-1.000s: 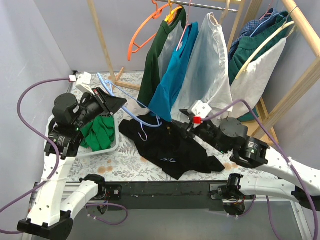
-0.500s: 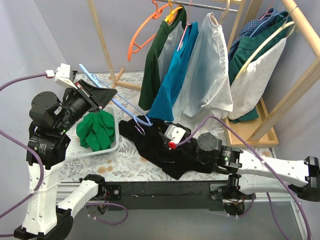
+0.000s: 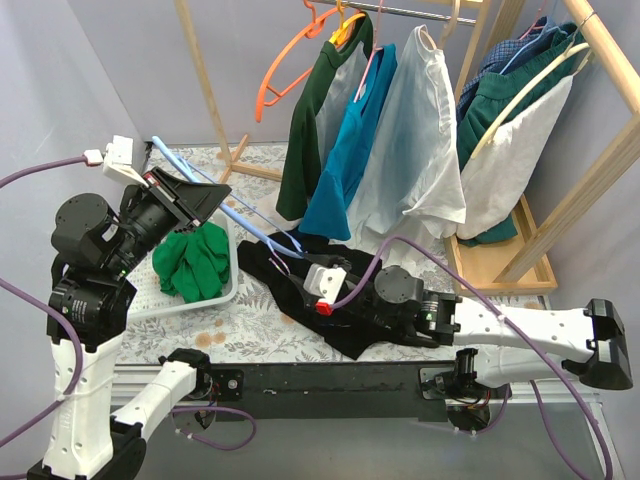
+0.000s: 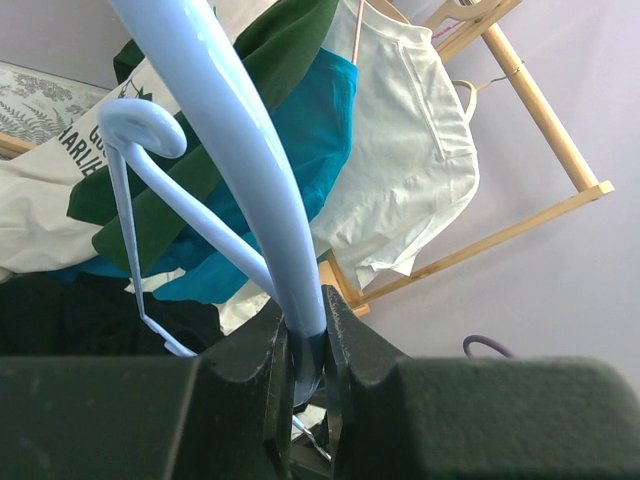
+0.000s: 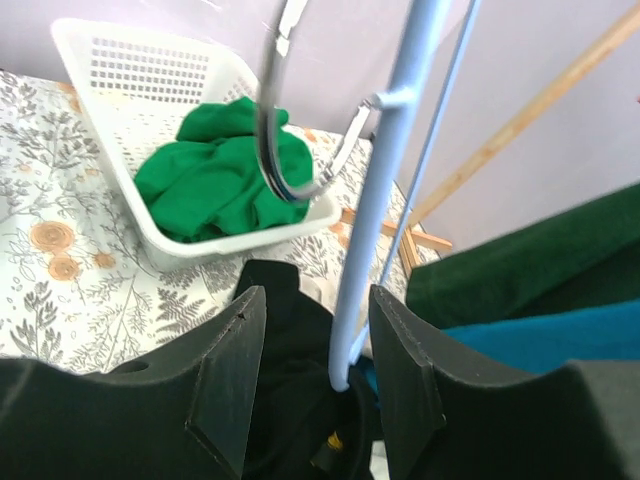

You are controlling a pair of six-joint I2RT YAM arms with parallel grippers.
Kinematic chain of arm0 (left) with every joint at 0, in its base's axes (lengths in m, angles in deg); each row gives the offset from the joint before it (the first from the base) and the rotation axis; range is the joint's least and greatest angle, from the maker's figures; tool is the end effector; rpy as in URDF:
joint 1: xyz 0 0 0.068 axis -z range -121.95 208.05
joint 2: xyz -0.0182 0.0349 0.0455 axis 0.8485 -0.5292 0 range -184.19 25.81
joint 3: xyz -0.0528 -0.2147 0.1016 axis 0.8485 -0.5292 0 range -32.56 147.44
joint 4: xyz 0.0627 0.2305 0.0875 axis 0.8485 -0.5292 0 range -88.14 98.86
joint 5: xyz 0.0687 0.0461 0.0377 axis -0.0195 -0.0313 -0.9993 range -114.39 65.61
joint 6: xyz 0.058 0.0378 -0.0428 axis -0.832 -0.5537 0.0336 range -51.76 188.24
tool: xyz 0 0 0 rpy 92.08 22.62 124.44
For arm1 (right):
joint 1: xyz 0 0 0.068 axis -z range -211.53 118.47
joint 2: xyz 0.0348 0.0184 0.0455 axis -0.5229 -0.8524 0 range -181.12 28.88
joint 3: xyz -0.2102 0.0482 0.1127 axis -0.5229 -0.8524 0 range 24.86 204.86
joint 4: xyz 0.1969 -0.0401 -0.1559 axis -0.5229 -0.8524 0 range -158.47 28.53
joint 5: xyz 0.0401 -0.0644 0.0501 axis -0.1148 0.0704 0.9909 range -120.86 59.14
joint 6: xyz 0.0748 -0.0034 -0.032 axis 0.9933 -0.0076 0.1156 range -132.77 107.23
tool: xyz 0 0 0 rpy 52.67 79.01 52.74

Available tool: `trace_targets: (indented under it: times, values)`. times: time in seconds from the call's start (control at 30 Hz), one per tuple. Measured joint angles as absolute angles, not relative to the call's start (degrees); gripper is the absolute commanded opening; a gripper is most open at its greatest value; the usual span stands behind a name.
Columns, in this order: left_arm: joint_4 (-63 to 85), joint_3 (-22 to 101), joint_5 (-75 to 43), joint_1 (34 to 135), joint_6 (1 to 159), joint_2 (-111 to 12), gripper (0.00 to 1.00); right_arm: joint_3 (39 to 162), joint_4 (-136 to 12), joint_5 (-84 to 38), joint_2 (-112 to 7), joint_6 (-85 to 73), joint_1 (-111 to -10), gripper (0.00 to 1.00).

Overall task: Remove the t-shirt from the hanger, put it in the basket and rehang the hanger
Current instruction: Place the hanger at the clothesline.

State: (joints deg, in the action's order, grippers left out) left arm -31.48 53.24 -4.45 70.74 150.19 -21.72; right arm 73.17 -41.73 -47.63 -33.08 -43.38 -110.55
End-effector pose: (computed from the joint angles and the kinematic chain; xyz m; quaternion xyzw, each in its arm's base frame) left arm 0.1429 -0.0569 0.4748 -0.3040 0.6516 -0.5871 0.3719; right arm 0.0765 0.2866 0.3368 -0.4780 0.4697 0.2127 0.7111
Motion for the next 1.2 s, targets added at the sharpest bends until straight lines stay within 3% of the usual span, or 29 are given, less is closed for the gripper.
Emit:
trace_targets:
  times: [0.47,1.03,1.2]
  values:
    - [-31.65,53.63,-4.43,70.54,150.74,-20.71,0.00,76.78,-36.35,-49.31,-40.71,-44.27,-109.87,0.43]
    - [-31.67,55.49,-4.05,70.65,151.63,-20.78,0.00,73.61,-32.22,-49.36,-40.07,-41.39,-108.69,0.46]
    - [-31.69,56.15,-4.29,70.56,151.44,-20.76,0.00,73.61,-30.58,-48.13,-42.72,-39.16,-107.45,0.36]
